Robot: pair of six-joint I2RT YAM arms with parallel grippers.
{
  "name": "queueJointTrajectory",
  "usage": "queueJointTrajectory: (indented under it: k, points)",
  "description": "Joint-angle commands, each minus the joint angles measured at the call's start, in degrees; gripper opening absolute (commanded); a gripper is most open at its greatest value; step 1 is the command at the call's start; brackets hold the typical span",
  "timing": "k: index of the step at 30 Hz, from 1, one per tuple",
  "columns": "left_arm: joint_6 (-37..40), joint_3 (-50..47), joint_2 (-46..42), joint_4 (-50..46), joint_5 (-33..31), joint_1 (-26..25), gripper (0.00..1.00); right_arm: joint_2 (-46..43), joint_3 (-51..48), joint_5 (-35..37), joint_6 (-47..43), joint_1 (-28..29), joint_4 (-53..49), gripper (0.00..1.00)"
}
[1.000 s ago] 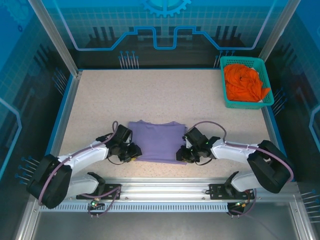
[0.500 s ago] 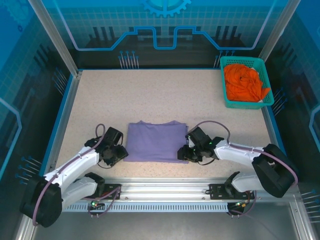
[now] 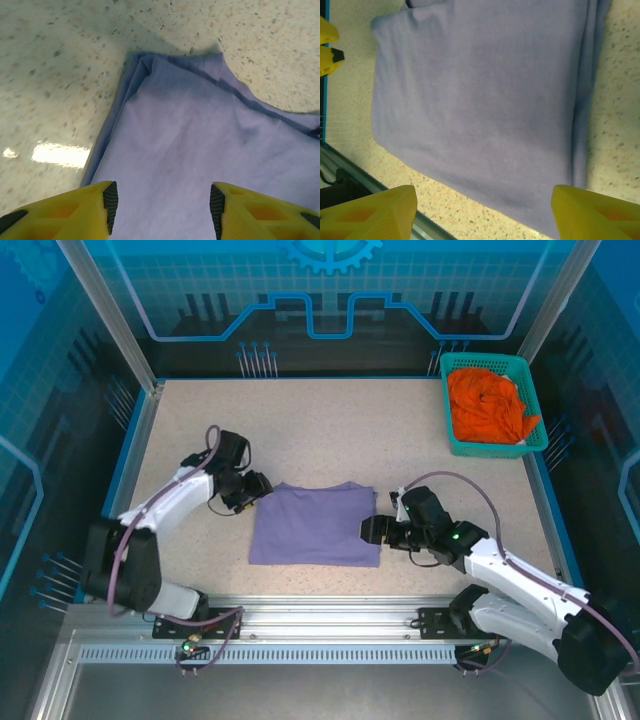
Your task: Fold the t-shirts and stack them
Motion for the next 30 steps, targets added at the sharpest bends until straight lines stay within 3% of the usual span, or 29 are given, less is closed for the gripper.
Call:
queueJointTrajectory:
  k: [1, 5, 12, 17, 24, 30]
  points:
    - [3.9, 2.7, 6.1, 3.0, 4.2, 1.1, 0.54, 1.5, 0.9, 0.2, -4.8, -1.4, 4.2, 0.73]
    - [5.0, 6.2, 13.4, 4.2, 3.2, 1.1, 0.51, 2.2, -0.6, 0.1, -6.9, -1.7, 9.4, 0.73]
    - [7.2, 12.5, 21.1, 2.0, -2.0, 1.2, 0.29, 2.5, -4.4, -2.3, -6.9, -4.4, 15.0, 0.74]
    - [5.1, 17.9, 24.7, 0.0, -6.6, 2.3, 0.19, 4.3, -6.5, -4.9, -5.8, -6.4, 18.6, 0.74]
    - [4.4, 34.0, 35.2, -7.2, -12.6, 4.8, 0.06, 6.2, -7.0, -6.1, -5.3, -7.4, 20.0, 0.74]
    - [4.8, 46.9, 43.2, -11.3, -13.4, 9.5, 0.04, 7.6, -7.3, -5.9, -4.7, -7.7, 20.7, 0.73]
